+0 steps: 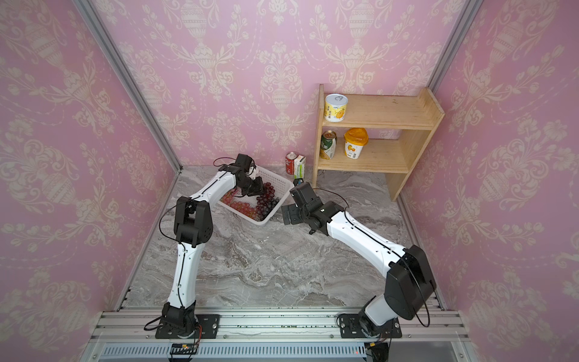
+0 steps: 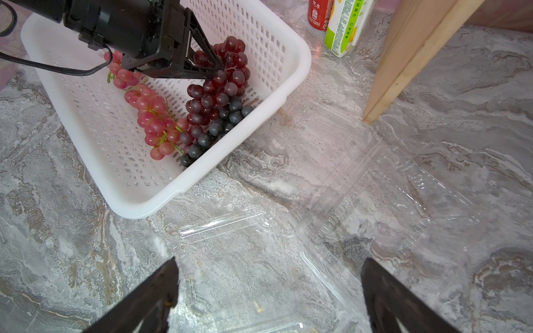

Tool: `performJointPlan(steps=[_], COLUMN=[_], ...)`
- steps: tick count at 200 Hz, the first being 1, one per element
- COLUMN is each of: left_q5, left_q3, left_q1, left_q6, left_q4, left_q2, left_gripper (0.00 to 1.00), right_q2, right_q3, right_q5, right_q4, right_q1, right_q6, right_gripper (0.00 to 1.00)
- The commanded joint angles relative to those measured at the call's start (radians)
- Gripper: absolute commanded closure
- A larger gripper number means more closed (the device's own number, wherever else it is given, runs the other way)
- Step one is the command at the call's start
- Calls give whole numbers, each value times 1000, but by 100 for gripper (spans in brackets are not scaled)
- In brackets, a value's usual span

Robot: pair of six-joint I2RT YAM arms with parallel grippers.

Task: Pack grapes into containers
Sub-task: Pick up the grape from the basket.

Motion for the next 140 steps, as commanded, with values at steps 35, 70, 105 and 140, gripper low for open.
performJointPlan(steps=[35,70,105,140], left_q5=[76,76,74,66], left_q3=[-34,-67,-86,-111], left_q1=[-4,0,4,6], left_q6=[-27,-34,-33,-32], left_q4=[45,74,79,91], left_q2=[-94,-144,-169,-202], left_gripper=[69,70,71,71], right_q2=[-35,-31,-32,-34], right_q3=[-22,-16,-16,-18], right_q5=[13,6,3,0], right_q4=[2,6,10,10], right_q1=[-6,-5,-5,-5], right_q6=[20,25,27,28], right_gripper=[0,0,0,0])
